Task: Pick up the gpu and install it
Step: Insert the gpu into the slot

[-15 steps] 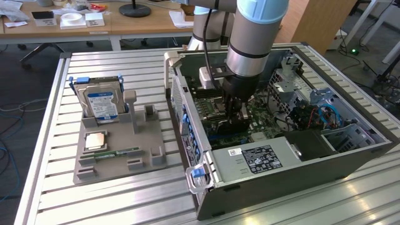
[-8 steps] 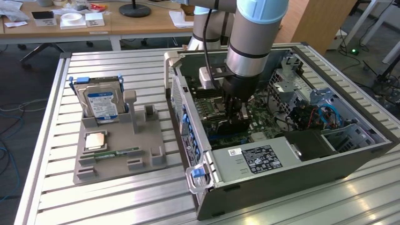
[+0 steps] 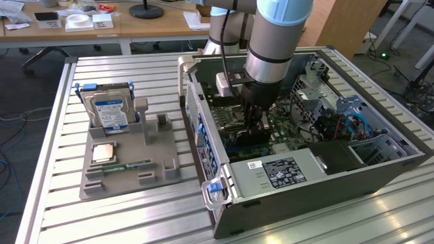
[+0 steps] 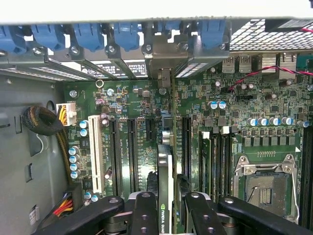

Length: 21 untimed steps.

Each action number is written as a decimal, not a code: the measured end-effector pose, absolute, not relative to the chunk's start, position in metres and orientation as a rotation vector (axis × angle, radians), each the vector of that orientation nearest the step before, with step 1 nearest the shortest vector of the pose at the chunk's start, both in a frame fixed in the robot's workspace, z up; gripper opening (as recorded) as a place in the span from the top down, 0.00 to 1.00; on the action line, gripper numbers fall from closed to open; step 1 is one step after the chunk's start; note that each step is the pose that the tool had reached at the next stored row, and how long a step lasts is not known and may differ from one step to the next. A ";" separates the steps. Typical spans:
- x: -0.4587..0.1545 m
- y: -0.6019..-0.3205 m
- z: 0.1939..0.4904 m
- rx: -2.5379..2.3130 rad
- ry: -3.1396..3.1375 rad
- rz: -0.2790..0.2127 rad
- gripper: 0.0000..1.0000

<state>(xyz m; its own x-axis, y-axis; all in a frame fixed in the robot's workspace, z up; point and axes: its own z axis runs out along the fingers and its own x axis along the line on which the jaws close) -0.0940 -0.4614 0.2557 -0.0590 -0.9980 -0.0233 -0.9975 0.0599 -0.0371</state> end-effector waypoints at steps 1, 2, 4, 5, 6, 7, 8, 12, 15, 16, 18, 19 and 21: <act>-0.094 -0.461 0.256 -2.125 2.256 -0.017 0.74; -0.094 -0.461 0.256 -2.125 2.256 -0.017 0.74; -0.094 -0.461 0.256 -2.125 2.256 -0.017 0.74; -0.094 -0.461 0.256 -2.125 2.256 -0.017 0.74; -0.094 -0.461 0.256 -2.125 2.256 -0.017 0.74; -0.094 -0.461 0.256 -2.125 2.256 -0.017 0.74; -0.094 -0.461 0.255 -2.125 2.256 -0.017 0.74; -0.094 -0.461 0.254 -2.125 2.256 -0.017 0.74; -0.094 -0.461 0.254 -2.125 2.256 -0.017 0.74; -0.094 -0.461 0.254 -2.125 2.256 -0.017 0.74; -0.094 -0.461 0.254 -2.125 2.256 -0.017 0.74; -0.094 -0.461 0.254 -2.125 2.256 -0.017 0.74; -0.094 -0.461 0.254 -2.125 2.256 -0.017 0.74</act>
<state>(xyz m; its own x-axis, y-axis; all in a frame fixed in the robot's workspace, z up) -0.0940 -0.4614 0.2543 -0.0591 -0.9980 -0.0232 -0.9975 0.0599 -0.0371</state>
